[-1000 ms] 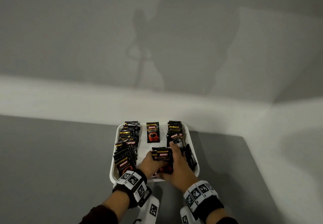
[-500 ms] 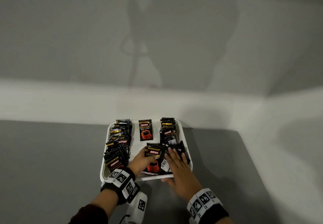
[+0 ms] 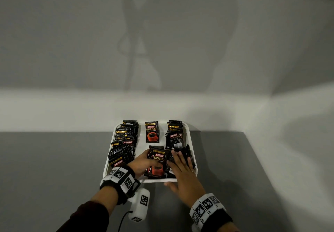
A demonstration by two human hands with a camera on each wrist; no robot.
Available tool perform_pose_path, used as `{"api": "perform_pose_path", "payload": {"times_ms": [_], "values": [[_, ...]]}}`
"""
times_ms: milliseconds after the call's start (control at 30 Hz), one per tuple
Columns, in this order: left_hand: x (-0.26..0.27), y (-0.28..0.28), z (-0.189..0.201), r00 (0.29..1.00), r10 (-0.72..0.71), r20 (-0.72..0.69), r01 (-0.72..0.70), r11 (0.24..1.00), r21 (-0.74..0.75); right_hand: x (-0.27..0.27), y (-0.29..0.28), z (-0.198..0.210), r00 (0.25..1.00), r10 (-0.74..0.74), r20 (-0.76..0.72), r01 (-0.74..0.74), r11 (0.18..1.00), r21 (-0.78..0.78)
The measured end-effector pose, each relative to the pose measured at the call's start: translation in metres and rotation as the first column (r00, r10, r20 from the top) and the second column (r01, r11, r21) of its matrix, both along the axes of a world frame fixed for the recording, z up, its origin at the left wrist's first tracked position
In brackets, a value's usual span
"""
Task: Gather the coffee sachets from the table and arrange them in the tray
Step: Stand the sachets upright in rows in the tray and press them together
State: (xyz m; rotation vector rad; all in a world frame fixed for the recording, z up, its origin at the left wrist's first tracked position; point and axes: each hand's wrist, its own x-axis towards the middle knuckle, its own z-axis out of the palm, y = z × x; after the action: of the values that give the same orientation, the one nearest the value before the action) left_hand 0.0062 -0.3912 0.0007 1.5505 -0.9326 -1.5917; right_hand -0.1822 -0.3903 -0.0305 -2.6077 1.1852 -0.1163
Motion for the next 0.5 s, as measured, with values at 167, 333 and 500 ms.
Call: {"api": "perform_pose_path", "payload": {"times_ms": [167,333,500], "values": [[-0.001,0.002,-0.001,1.000,0.009,0.029,-0.010,1.000,0.006,-0.001,-0.001,-0.001,1.000,0.005,0.022,-0.005,1.000,-0.012],[0.004,0.003,-0.004,0.996,0.079,0.052,-0.080,0.997,0.015,0.000,-0.001,-0.003,1.000,-0.011,0.020,0.011,1.000,-0.012],[0.012,0.003,-0.002,0.989,0.123,0.079,-0.122,0.992,-0.027,0.000,-0.001,-0.005,1.000,-0.023,0.007,0.023,1.000,0.003]]}}
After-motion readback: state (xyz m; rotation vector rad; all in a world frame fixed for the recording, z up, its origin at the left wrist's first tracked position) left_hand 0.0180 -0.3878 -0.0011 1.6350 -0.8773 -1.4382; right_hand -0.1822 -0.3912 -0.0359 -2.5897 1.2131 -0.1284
